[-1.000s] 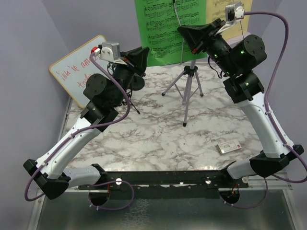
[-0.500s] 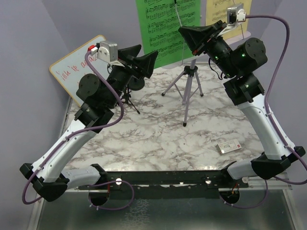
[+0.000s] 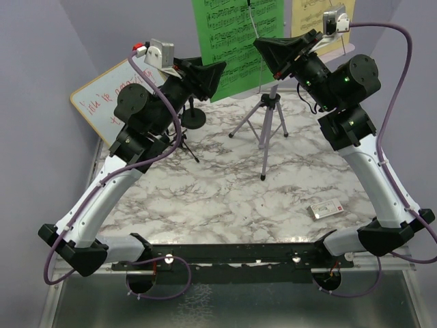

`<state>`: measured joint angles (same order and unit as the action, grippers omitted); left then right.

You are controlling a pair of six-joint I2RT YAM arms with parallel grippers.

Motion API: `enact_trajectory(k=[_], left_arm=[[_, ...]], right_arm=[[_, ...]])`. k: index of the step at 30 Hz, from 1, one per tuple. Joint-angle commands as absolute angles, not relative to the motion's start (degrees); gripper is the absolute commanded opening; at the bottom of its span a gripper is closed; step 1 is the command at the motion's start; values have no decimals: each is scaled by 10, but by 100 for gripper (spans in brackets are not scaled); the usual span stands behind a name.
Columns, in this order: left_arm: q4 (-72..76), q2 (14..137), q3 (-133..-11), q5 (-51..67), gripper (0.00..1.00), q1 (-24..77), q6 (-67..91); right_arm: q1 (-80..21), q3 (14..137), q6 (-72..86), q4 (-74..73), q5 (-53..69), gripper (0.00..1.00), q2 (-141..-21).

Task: Pack up the instrument practice props
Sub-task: Pick up the sheet music from the music stand.

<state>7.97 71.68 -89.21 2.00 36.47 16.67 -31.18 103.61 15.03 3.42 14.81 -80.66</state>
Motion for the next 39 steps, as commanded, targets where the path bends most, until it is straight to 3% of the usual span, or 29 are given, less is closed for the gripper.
enact_trajectory(k=[1, 7, 23, 29, 39], left_arm=[[93, 707, -896, 83, 45, 361, 193], [108, 689, -888, 104, 34, 361, 209], [109, 725, -905, 100, 26, 361, 225], [115, 719, -897, 76, 7, 361, 220], [119, 672, -860, 25, 0, 361, 205]], right_arm=[[-315, 1036, 156, 56, 175, 0, -795], [-316, 1038, 154, 55, 174, 0, -795], [-315, 1041, 156, 54, 179, 1, -801], [-315, 1038, 152, 53, 172, 0, -799], [-315, 1031, 148, 59, 154, 1, -798]])
